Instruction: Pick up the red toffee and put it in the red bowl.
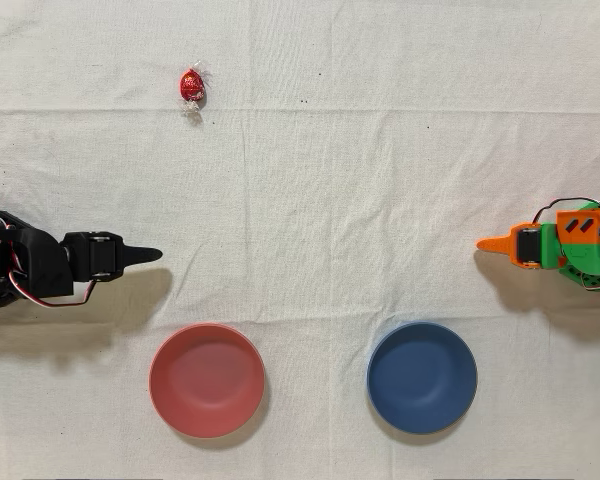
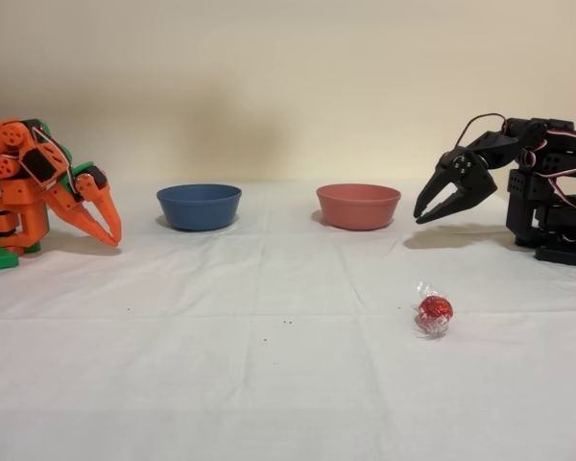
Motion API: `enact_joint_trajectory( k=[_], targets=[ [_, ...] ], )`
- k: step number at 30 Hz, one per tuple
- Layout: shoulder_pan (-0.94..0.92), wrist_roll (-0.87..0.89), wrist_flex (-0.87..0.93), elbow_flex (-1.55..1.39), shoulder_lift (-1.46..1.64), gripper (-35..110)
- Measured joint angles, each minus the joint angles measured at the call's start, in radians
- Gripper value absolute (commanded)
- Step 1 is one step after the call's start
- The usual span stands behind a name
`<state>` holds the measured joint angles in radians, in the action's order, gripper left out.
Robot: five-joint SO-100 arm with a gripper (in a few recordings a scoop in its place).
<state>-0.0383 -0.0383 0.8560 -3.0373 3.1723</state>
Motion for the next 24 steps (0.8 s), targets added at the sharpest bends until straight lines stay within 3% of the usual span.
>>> enact_joint_trajectory(
  k=[13,24],
  targets=[
    [0.020,-0.095,0.043,0.305,-0.288,1],
    [0.262,-0.107,0.173,0.742,-0.652,1]
  ],
)
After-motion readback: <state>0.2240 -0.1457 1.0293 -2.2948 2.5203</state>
